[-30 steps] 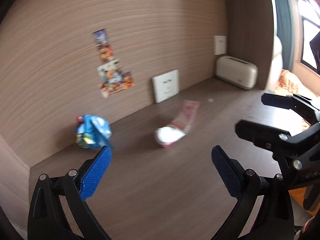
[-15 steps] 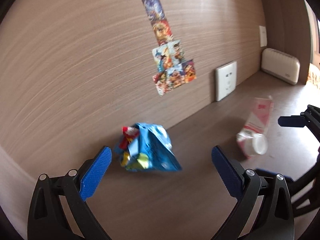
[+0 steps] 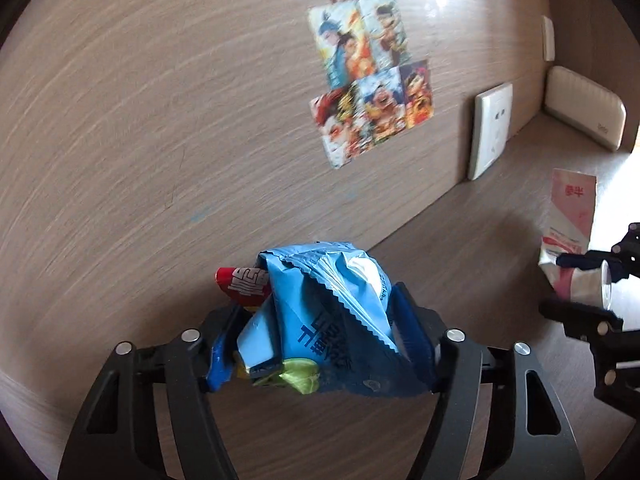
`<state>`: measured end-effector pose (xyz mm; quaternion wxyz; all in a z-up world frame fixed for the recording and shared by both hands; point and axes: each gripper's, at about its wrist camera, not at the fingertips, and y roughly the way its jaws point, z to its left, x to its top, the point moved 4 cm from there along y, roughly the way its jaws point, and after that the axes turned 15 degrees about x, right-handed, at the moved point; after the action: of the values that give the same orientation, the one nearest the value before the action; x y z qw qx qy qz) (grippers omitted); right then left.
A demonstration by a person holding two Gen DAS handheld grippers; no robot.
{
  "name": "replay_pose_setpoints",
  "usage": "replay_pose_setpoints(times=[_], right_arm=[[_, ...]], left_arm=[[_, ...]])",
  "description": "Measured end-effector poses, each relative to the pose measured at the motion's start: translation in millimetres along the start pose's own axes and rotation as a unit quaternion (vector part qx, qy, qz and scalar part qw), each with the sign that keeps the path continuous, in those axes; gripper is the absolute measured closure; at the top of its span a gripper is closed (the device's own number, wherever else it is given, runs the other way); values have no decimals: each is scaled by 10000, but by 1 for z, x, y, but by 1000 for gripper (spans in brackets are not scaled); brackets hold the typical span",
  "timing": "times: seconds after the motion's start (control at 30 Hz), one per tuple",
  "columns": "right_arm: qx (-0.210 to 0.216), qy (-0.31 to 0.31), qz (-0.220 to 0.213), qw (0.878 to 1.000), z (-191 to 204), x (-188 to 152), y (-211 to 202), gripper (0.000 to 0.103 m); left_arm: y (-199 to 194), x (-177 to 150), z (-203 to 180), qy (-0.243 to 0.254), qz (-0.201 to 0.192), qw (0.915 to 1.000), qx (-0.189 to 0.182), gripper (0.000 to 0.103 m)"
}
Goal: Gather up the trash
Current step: 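Grasp the blue snack bag with the left tool while the right tool grasps the milk carton, then carry the snack bag and carton over the white bin and release both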
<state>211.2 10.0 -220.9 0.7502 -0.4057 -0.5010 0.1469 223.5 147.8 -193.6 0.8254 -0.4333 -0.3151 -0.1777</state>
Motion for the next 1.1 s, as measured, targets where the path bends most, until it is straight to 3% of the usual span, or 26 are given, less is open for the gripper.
replay_pose_setpoints(times=[0.07,0.1,0.33,0.63,0.83,1.1], right_arm=[[8,69,-128,9999,-1,2,-13,70],[12,101,-201,9997,-2,3,-20,70],[-133,256,-747,9968,-4,-1,-101,70],[-686,535,-1117,9899,-21,-42,-204,70],[-1224,1006,-1167,9804,-42,-97,-268,70],[-1932,1850,-1068,9576,-64,-189,-333,70]], left_arm=[[-16,1,0,-46,-75,9999,-79,36],[-26,1,1,-64,-176,9998,51,36],[-111,0,-20,2,-629,9974,-347,36],[-195,8,-105,342,-1022,9850,-1349,36],[-242,4,-187,875,-1274,9655,-2096,35],[-309,-25,-289,1674,-1481,9270,-3013,35]])
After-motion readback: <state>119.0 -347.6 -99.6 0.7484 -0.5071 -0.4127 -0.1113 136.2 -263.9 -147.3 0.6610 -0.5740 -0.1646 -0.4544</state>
